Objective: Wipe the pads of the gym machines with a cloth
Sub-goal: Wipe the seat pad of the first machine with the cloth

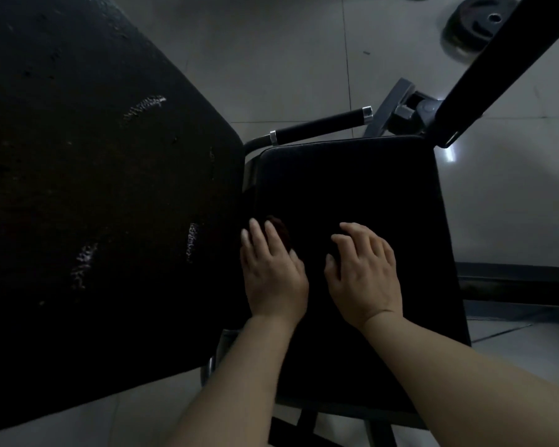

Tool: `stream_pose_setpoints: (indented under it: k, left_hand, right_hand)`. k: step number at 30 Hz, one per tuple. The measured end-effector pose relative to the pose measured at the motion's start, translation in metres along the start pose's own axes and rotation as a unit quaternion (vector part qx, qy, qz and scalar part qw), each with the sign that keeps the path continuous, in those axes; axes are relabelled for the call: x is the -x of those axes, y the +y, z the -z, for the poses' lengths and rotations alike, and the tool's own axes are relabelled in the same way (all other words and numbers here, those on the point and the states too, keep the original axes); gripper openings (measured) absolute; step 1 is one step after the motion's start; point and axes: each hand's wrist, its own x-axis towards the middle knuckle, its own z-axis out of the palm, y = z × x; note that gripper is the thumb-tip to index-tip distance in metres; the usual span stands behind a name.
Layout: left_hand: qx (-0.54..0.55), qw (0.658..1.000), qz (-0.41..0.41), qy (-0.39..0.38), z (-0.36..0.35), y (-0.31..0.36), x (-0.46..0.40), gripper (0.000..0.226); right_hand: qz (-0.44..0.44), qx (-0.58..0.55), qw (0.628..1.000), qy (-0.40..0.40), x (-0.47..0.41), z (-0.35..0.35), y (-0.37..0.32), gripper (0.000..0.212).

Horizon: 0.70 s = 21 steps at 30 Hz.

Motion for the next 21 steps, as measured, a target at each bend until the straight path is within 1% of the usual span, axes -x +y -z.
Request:
stream_pose_setpoints:
  k: [3, 6, 7, 9, 11, 12, 14, 15, 18, 21]
  left_hand:
    - [0.013, 0.999, 0.028, -0.015, 0.012, 0.004, -0.027, 0.063]
    - [0.027, 1.000, 0.013, -0.007, 0.011, 0.000, -0.008, 0.061]
    - [0.029, 1.000, 0.007, -0.002, 0.009, -0.005, 0.005, 0.061]
    - [0.026, 1.000, -0.001, 0.009, 0.003, -0.017, 0.034, 0.061]
    - [0.026, 1.000, 0.006, 0.016, -0.005, -0.028, 0.064, 0.061]
    - [0.024, 0.999, 0.010, 0.023, -0.008, -0.032, 0.080, 0.061]
    - [0.014, 0.999, 0.013, 0.038, -0.013, -0.037, 0.107, 0.059]
    - [0.013, 0.999, 0.014, 0.036, -0.015, -0.038, 0.117, 0.059]
    - [0.002, 1.000, 0.016, 0.016, -0.017, -0.039, 0.123, 0.061]
    - [-0.020, 1.000, -0.001, 0.013, -0.011, -0.036, 0.105, 0.066]
  right_hand:
    - [0.006, -0.011, 0.999, -0.035, -0.001, 0.007, -0.001, 0.036]
    - [0.012, -0.022, 0.999, -0.047, 0.000, 0.011, 0.001, 0.038]
    - [0.015, -0.030, 0.999, -0.042, 0.002, 0.013, 0.001, 0.038]
    - [0.034, -0.040, 0.999, -0.007, 0.010, 0.018, -0.001, 0.038]
    - [0.070, -0.046, 0.996, 0.022, 0.020, 0.023, -0.005, 0.040]
    - [0.092, -0.045, 0.994, 0.021, 0.026, 0.025, -0.009, 0.040]
    - [0.126, -0.026, 0.992, 0.001, 0.038, 0.024, -0.015, 0.039]
    - [0.129, -0.008, 0.991, -0.016, 0.043, 0.021, -0.017, 0.040]
    - [0.106, 0.042, 0.991, -0.075, 0.055, 0.007, -0.016, 0.048]
    - [0.095, 0.061, 0.990, -0.080, 0.060, 0.000, -0.016, 0.050]
